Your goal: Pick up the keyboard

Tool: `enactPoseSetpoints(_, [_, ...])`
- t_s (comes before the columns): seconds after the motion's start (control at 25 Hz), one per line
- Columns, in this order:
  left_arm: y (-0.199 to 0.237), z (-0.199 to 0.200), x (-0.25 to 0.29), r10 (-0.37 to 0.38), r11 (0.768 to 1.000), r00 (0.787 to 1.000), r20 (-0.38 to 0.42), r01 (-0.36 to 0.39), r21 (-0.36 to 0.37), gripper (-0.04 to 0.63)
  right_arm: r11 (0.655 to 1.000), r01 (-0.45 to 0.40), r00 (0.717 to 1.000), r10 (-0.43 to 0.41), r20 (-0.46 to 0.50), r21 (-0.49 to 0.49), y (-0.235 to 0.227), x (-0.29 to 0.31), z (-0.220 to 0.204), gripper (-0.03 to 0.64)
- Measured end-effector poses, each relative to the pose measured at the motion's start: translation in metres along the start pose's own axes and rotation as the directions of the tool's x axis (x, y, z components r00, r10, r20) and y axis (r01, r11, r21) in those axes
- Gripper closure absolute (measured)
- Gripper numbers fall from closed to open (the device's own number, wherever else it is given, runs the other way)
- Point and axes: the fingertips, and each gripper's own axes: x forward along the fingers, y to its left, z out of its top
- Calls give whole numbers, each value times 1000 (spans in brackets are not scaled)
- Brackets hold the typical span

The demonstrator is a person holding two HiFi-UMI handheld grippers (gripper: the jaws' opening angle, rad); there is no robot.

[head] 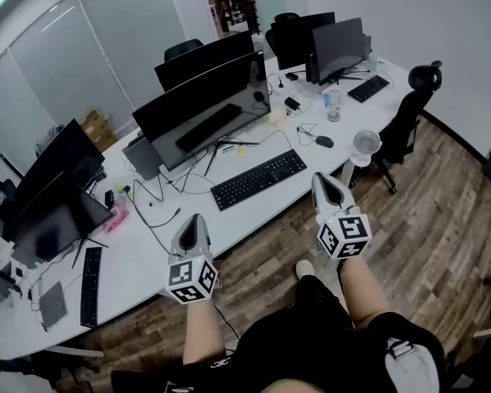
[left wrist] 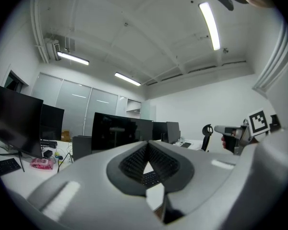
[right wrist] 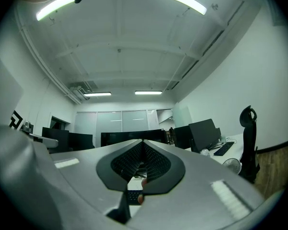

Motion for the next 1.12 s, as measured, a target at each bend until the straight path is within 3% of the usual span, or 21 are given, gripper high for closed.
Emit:
enactPoseSetpoints(0.28, [8,3,156,81,997,997,-17,-80,3,543,998,-59,996,60,-59,11,-90,155,-24,620])
enactPoseSetpoints(0.44, [15,9,216,145,989,989,-23,-145,-6,543,993,-116,989,117,-93,18,-123,228,-33,620])
enactPoseSetpoints(0.76, [38,-1,264,228,973,970,-88,-230,-13,543,989,-140,978,147,-150,57,-153,302,-62,620])
enactPoseSetpoints(0.92, [48,-10,279,230,973,967,-114,-230,9,543,990,-125,976,135,-174,64,-164,319,-77,620])
enactPoseSetpoints(1.04, [57,-38,288,207,978,958,-198,-210,4,541,989,-128,968,142,-207,79,-170,328,-97,620])
enactPoseSetpoints(1.12, [66,-62,291,181,980,948,-260,-195,-29,521,984,-147,956,168,-242,103,-172,332,-117,547])
